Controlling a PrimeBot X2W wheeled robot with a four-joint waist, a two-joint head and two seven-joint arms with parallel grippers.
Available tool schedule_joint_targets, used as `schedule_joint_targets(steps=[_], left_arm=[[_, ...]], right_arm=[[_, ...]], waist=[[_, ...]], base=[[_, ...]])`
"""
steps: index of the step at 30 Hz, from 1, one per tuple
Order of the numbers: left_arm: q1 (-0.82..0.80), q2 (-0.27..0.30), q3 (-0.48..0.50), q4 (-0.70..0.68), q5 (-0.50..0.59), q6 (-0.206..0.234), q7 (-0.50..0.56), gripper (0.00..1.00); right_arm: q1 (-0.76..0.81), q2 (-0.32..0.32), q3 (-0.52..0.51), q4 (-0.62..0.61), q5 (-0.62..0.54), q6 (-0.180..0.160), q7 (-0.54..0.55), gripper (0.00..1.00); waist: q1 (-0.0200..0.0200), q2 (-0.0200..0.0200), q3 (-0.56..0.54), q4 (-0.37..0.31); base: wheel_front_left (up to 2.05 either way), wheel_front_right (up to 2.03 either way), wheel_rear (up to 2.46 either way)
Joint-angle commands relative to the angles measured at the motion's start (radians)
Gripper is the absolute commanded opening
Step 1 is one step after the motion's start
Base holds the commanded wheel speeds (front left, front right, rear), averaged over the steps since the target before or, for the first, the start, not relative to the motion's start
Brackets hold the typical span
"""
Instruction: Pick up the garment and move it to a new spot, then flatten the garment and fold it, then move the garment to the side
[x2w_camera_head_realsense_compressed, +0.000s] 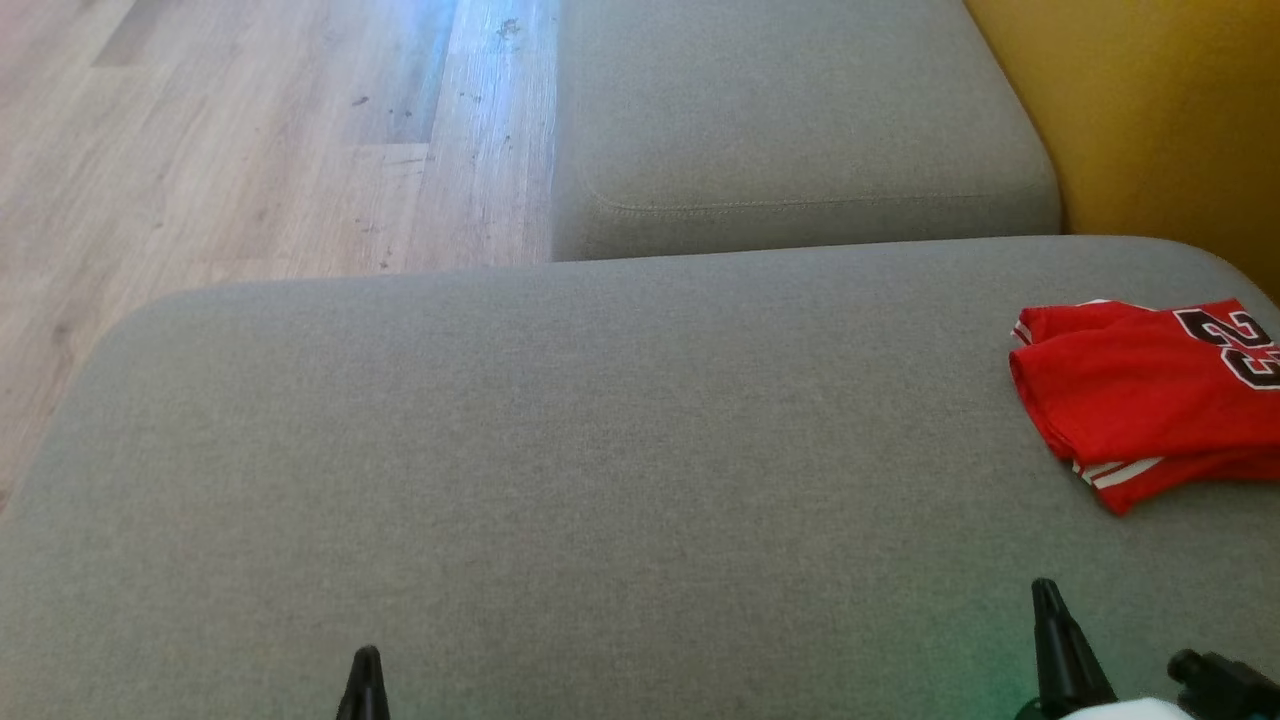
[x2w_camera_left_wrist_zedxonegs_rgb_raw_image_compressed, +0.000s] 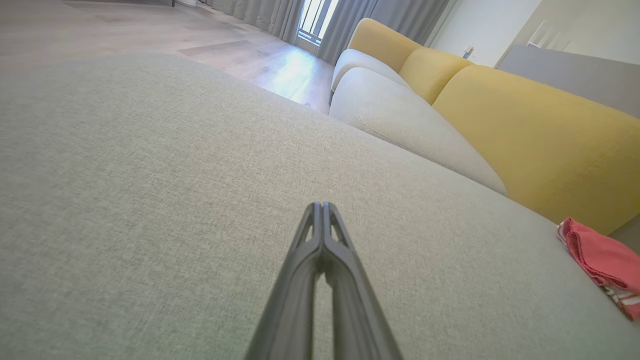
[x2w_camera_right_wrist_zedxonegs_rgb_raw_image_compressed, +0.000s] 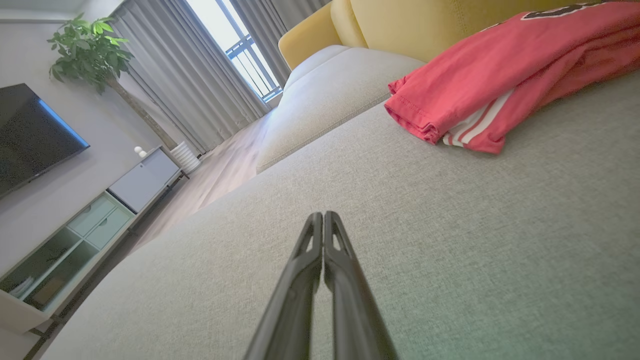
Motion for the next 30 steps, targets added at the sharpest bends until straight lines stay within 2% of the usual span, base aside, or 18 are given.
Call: schedule_joint_targets(steps=[1, 30], left_arm=[[-0.065, 0.008, 0.026, -0.028, -0.032, -0.009, 0.005, 0.00], [-0.162, 0.013, 0.099, -0.010, -0.388, -0.053, 0.084, 0.00]], right_arm=[[-0.063, -0.003, -0.006, -0.031, 0.031, 0.000, 0.010, 0.00], [-0.148, 0.007, -0.058, -0.032, 0.357, 0.000, 0.094, 0.00]], waist=[[-0.0001, 0.0000, 0.003, -0.001], [-0.0001, 0.0000, 0.046, -0.013]], base=[[0.00, 0.00, 0.00], [0.00, 0.00, 0.00]])
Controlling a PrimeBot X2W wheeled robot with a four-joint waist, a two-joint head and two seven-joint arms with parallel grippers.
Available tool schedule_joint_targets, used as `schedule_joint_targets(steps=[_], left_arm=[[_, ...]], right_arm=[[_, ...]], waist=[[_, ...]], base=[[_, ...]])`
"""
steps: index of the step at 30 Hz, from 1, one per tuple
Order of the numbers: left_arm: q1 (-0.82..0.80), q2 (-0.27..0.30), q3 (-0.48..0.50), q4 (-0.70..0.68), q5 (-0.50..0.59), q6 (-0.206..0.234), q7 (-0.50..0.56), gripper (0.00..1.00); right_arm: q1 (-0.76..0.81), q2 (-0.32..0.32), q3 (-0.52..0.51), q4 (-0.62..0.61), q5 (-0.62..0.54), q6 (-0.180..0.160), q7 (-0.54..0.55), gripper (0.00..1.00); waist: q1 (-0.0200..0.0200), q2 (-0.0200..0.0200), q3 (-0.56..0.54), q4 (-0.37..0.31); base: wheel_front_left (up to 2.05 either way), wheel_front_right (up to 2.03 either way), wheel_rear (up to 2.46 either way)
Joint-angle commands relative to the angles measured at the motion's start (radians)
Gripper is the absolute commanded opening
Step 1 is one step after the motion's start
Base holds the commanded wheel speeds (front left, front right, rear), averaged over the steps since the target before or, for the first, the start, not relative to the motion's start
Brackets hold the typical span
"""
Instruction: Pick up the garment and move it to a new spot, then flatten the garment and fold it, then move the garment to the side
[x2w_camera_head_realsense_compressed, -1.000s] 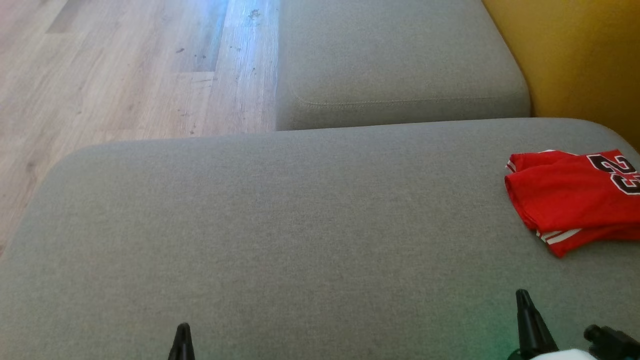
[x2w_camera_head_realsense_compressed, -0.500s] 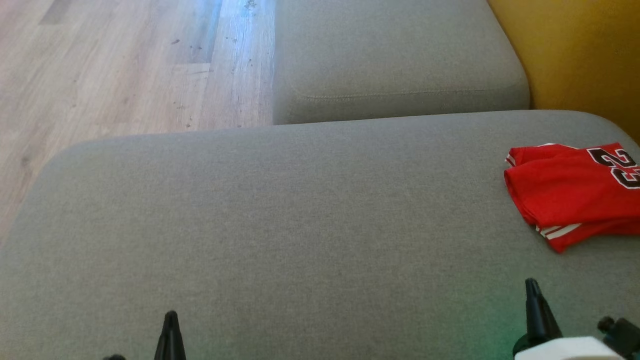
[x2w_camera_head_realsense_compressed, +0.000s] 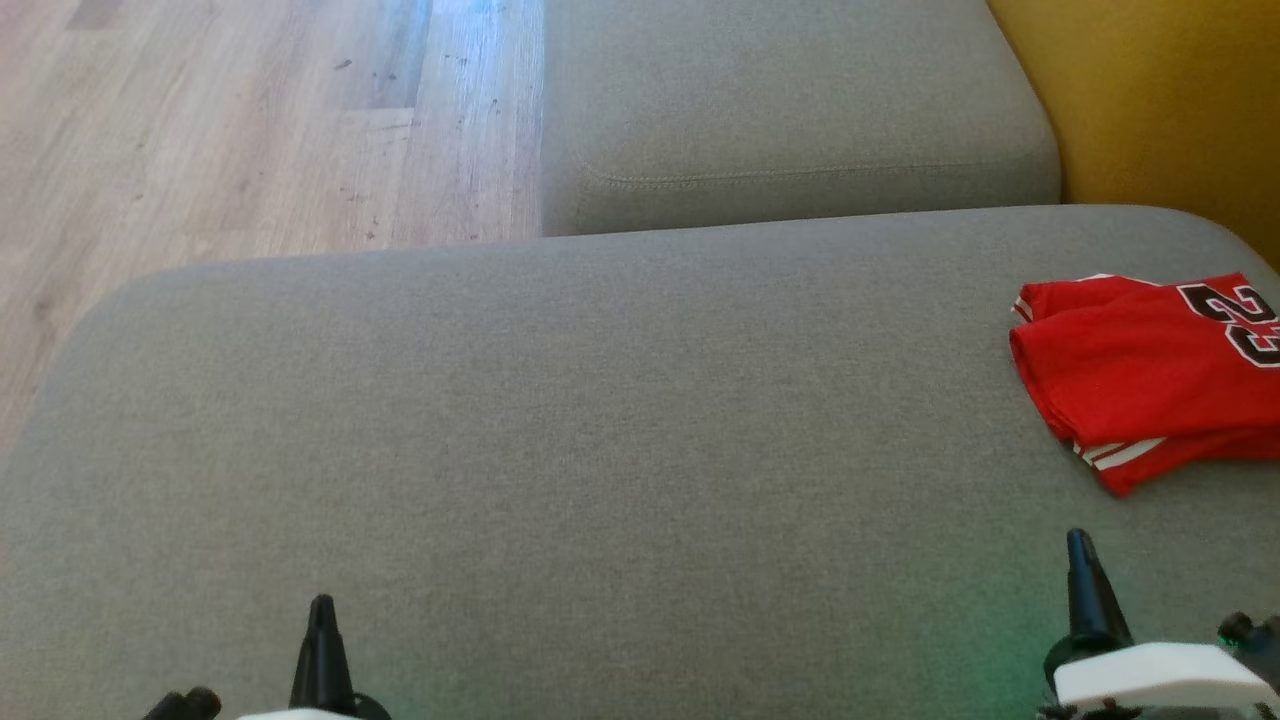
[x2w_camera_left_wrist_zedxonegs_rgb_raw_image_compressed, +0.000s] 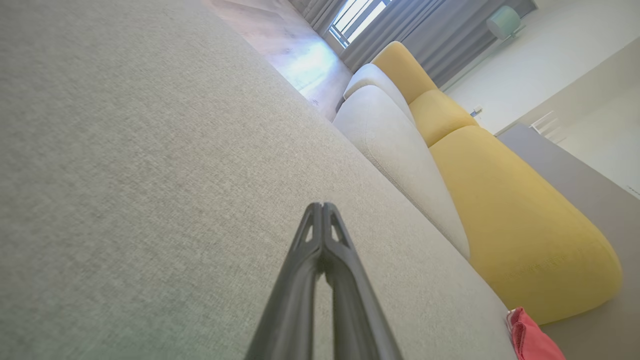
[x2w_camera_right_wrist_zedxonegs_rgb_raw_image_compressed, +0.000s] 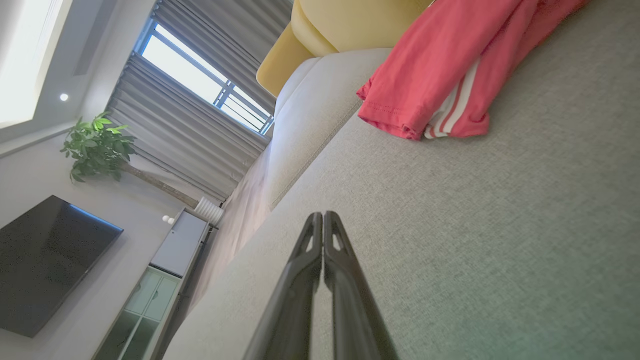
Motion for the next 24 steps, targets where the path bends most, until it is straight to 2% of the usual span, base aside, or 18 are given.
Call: schedule_joint_targets(steps=[1, 24], left_arm=[[-0.064, 0.011, 0.038, -0.023, -0.046, -0.011, 0.010, 0.00], [-0.136, 0.011, 0.097, -0.008, -0.303, -0.043, 0.072, 0.00]], right_arm=[[-0.069, -0.003, -0.002, -0.031, 0.045, 0.000, 0.012, 0.00], [-0.132, 0.006, -0.043, -0.031, 0.283, -0.001, 0.075, 0.00]], waist=[[-0.0001, 0.0000, 0.004, -0.001], [-0.0001, 0.0000, 0.036, -0.010]], base=[[0.00, 0.00, 0.00], [0.00, 0.00, 0.00]])
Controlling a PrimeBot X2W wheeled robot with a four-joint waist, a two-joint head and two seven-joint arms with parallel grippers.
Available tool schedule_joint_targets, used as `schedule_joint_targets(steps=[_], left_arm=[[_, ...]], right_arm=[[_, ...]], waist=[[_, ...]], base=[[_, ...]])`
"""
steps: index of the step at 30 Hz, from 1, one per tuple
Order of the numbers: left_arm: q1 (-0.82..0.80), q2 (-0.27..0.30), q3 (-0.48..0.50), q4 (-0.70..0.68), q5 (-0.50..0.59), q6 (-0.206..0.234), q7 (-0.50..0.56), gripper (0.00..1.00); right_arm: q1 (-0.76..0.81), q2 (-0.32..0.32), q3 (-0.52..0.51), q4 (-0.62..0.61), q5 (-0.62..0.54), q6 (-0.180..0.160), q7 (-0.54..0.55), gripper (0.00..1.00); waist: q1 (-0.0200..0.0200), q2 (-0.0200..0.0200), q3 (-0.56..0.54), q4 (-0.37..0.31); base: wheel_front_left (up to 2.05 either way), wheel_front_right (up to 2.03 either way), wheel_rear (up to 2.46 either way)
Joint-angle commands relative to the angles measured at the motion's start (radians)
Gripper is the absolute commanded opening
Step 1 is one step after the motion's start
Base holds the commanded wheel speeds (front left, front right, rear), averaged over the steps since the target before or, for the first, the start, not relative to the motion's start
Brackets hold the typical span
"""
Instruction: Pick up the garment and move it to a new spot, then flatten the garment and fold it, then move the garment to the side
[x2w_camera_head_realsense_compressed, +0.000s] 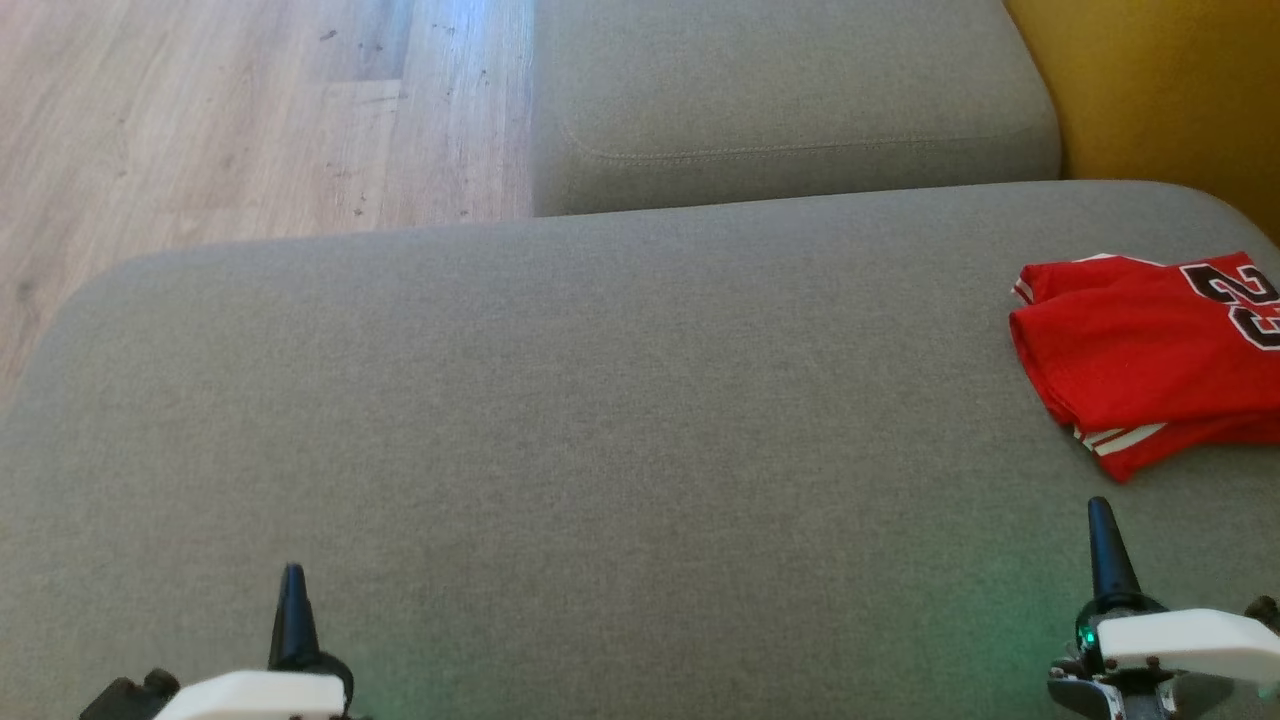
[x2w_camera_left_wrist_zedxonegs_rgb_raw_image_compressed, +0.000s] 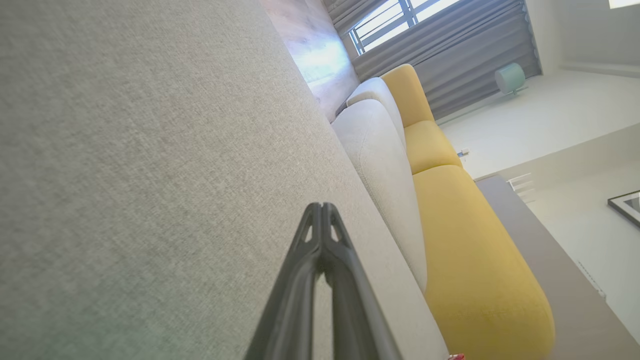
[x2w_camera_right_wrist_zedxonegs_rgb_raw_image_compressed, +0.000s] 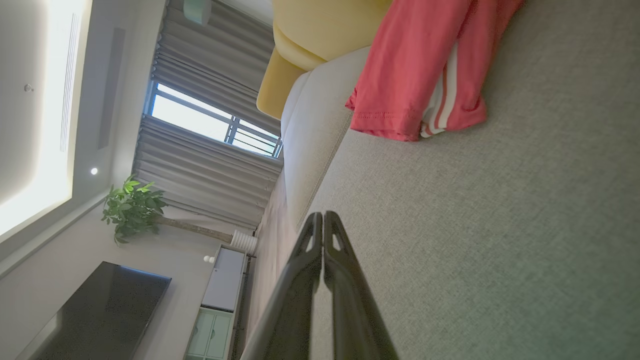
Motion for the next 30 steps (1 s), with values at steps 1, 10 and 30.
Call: schedule_joint_targets(steps=[1, 10, 30], left_arm=[[-0.065, 0.011, 0.037, -0.029, -0.025, -0.006, 0.005, 0.00], [-0.095, 0.010, 0.062, -0.023, -0.129, -0.019, 0.031, 0.00], [-0.157, 0.008, 0.116, -0.009, -0.348, -0.047, 0.087, 0.00]], right_arm=[[-0.070, 0.001, 0.006, -0.031, 0.027, -0.001, 0.007, 0.00], [-0.095, 0.004, -0.011, -0.031, 0.124, -0.001, 0.033, 0.00], [-0.150, 0.012, -0.046, -0.031, 0.328, -0.001, 0.088, 0.00]], waist=[[0.0000, 0.0000, 0.002, -0.001], [0.0000, 0.0000, 0.015, -0.004], [0.0000, 0.0000, 0.042, -0.011]], base=[[0.00, 0.00, 0.00], [0.00, 0.00, 0.00], [0.00, 0.00, 0.00]])
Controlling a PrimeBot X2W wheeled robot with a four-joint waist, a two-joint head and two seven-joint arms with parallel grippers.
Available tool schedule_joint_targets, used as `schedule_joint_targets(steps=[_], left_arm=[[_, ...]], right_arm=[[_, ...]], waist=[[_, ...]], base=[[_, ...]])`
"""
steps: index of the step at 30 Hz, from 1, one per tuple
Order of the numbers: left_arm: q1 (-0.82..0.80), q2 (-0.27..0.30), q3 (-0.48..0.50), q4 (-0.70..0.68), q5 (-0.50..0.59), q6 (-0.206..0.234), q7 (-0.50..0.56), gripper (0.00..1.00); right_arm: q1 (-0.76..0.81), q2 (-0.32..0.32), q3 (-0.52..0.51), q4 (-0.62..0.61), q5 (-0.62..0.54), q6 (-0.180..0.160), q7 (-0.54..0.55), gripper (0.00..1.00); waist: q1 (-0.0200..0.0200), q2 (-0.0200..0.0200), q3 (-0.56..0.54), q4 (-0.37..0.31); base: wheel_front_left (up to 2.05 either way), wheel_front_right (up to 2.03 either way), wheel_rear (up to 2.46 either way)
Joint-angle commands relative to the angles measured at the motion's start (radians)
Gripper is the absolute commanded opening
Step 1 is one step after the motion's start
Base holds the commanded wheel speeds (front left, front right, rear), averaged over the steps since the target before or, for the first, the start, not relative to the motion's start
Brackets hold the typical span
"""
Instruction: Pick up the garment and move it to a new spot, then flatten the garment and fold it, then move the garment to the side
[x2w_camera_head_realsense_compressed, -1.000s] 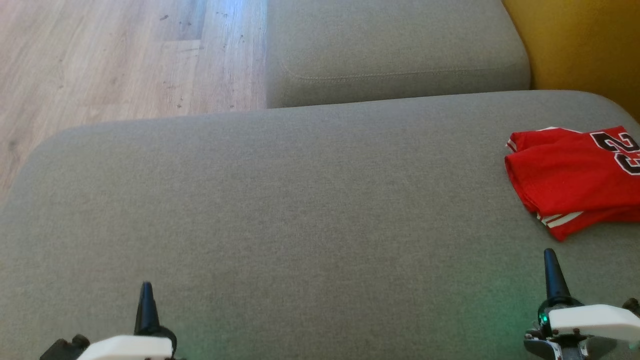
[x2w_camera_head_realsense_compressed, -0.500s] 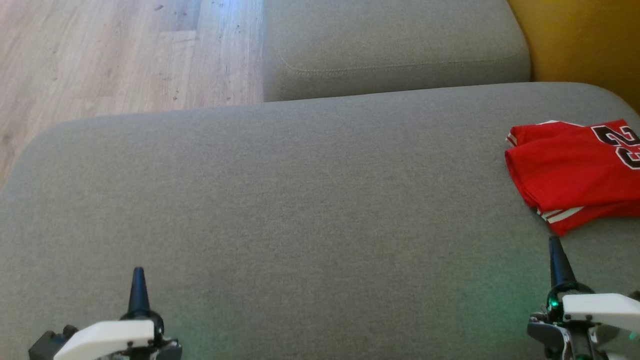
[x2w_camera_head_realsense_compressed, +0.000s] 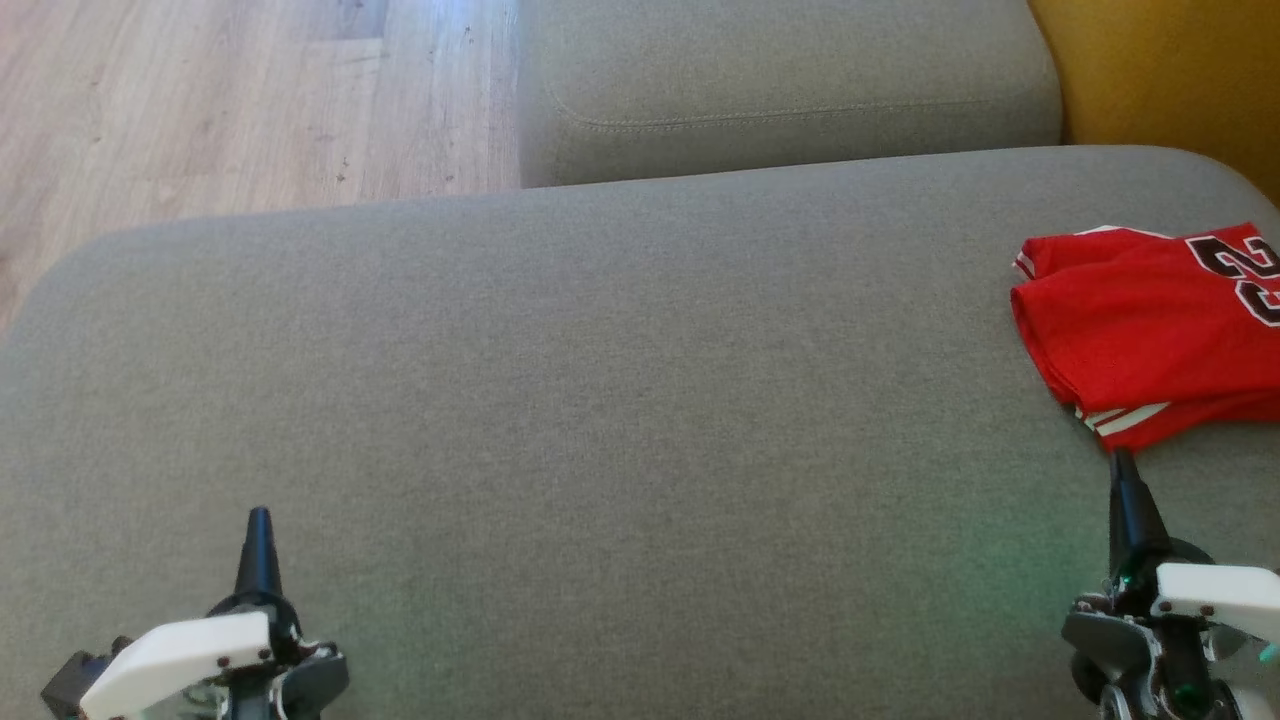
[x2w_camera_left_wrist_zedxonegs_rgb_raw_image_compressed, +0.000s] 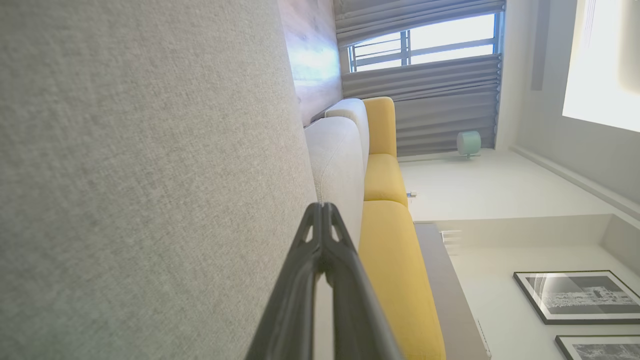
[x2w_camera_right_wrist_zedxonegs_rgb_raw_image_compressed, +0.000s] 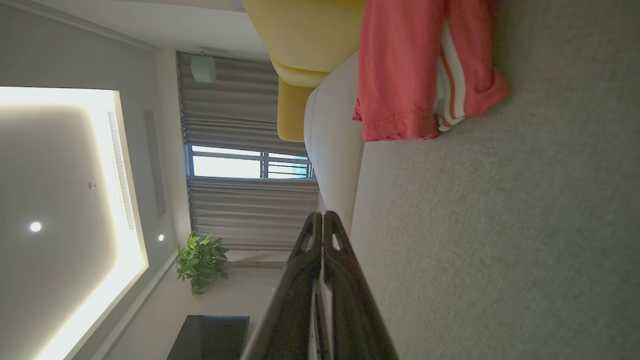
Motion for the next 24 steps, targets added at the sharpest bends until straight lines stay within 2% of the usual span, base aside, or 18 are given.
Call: schedule_joint_targets(steps=[1, 9, 24], left_arm=[[-0.057, 0.009, 0.047, -0.024, -0.027, -0.012, 0.009, 0.00], [-0.084, 0.008, 0.069, -0.018, -0.118, -0.024, 0.032, 0.00], [-0.084, 0.004, 0.075, -0.018, -0.113, -0.024, 0.037, 0.00]], right_arm=[[-0.071, 0.000, 0.012, -0.031, 0.031, -0.001, 0.013, 0.00], [-0.093, 0.003, -0.003, -0.031, 0.115, -0.001, 0.036, 0.00], [-0.094, 0.004, -0.004, -0.031, 0.114, -0.001, 0.037, 0.00]], waist=[[0.0000, 0.0000, 0.002, -0.001], [0.0000, 0.0000, 0.013, -0.004], [0.0000, 0.0000, 0.013, -0.004]], base=[[0.00, 0.00, 0.00], [0.00, 0.00, 0.00], [0.00, 0.00, 0.00]])
